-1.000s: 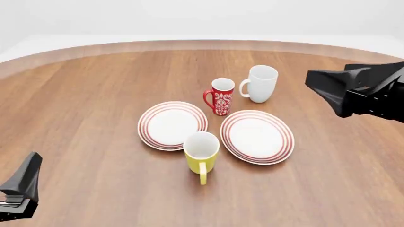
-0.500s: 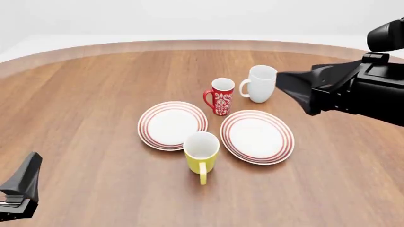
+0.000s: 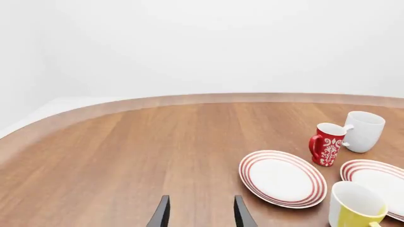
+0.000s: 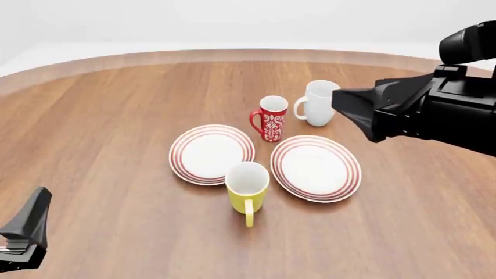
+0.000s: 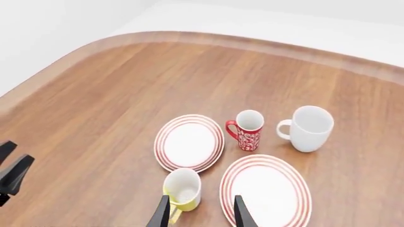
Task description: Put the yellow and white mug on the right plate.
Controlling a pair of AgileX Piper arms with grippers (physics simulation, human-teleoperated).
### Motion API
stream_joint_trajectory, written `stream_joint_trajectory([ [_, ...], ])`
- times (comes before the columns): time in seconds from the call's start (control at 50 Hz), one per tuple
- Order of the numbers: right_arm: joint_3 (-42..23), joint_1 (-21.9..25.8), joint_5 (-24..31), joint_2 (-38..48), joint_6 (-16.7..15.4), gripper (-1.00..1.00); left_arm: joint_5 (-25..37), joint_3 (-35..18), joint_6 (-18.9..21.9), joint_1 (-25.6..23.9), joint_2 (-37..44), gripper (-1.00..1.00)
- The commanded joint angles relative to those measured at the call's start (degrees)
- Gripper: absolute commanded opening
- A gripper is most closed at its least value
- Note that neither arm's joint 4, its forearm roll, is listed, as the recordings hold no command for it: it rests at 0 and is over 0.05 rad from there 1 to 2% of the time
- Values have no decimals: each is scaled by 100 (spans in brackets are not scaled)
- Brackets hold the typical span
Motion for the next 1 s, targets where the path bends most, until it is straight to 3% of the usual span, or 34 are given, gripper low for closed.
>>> stream_joint_trajectory([
  [0.02, -192, 111, 72, 187, 20, 100, 0, 0, 0, 0, 0, 100],
  [0.28, -931, 325, 535, 869, 121, 100, 0, 0, 0, 0, 0, 100],
  [0.7, -1684, 830, 931, 1736, 757, 100, 0, 0, 0, 0, 0, 100],
  [1.0, -1964, 781, 1254, 1702, 863, 100, 0, 0, 0, 0, 0, 100],
])
